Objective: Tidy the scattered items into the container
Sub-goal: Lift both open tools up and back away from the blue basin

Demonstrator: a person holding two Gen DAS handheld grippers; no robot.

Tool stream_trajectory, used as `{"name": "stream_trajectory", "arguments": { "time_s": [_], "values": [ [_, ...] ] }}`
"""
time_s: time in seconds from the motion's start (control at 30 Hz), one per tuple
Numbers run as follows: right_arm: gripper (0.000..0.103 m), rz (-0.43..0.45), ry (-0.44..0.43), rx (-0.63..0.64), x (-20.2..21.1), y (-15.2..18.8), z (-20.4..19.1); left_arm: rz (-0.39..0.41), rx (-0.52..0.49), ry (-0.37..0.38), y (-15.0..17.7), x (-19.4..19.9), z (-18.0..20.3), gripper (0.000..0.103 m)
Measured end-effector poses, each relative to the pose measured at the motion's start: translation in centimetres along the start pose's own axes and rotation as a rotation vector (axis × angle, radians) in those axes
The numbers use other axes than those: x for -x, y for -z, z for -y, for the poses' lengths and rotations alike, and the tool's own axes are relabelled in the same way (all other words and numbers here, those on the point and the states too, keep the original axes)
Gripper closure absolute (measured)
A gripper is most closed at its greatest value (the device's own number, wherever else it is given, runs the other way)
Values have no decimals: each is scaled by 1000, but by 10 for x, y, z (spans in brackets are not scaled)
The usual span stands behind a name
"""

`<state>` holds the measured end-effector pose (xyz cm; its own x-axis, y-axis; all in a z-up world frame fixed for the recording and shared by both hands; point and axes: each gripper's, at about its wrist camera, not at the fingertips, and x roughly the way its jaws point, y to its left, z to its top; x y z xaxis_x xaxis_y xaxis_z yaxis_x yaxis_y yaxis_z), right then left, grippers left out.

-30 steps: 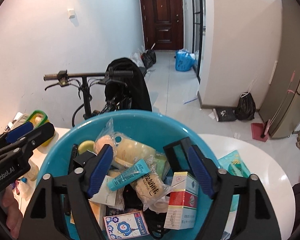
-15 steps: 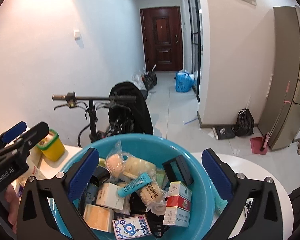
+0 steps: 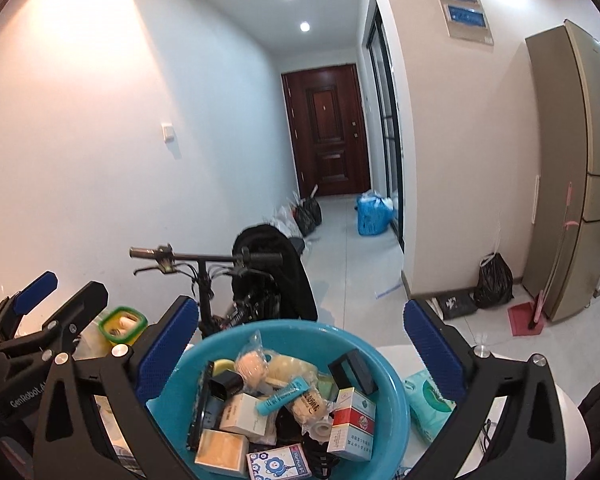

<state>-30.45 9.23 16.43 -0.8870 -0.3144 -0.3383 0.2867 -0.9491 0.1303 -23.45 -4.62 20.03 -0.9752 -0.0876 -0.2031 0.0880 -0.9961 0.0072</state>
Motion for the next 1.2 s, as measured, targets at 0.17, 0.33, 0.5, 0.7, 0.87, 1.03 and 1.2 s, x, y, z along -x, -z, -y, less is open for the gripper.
{"name": "stream_trajectory", "arguments": {
  "time_s": [0.17,0.33,0.5,0.7,0.87,1.03,1.2],
  "values": [
    [1,73,15,14,26,-5,0,17,21,44,-8,15,-3,0],
    [1,116,-8,3,43,-9,5,31,29,32,-13,27,-6,0],
    [1,127,-10,22,50,-9,2,56,43,33,-17,43,-8,0],
    [1,160,-56,38,70,-7,-5,79,90,36,-21,68,-16,0],
    [1,226,-84,73,96,-3,-16,143,127,6,-22,95,-17,0],
    [1,279,-25,90,106,0,-24,282,96,-32,-21,132,-9,0],
    [1,274,-91,29,114,-4,-11,347,131,-25,-18,151,-13,0]
  ]
}}
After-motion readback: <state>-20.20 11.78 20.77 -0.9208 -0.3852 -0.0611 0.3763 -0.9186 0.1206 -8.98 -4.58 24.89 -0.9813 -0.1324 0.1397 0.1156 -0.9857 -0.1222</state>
